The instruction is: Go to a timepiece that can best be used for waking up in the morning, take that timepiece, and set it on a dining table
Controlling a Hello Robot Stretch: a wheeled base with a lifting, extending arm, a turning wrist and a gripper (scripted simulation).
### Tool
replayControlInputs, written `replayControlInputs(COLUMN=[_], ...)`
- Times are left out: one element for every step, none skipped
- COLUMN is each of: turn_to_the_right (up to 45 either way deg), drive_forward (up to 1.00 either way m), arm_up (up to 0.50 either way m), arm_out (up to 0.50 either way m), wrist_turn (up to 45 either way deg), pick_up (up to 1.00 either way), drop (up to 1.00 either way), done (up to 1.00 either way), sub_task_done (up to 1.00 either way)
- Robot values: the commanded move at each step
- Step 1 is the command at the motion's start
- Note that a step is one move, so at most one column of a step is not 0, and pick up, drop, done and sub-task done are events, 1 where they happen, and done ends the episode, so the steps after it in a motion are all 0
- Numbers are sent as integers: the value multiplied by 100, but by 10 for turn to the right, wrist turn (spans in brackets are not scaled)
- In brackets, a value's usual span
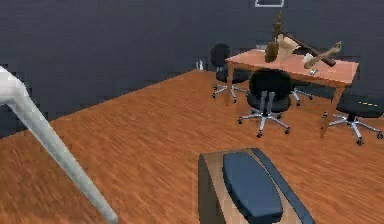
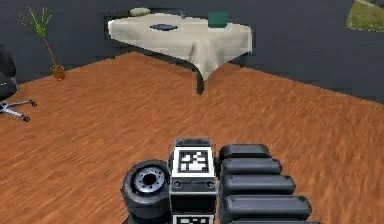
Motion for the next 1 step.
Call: replayControlInputs(turn_to_the_right=[0], drive_forward=[70], arm_up=[0], arm_out=[0], wrist_turn=[0], pick_up=[0], drop=[0], done=[0], sub_task_done=[0])
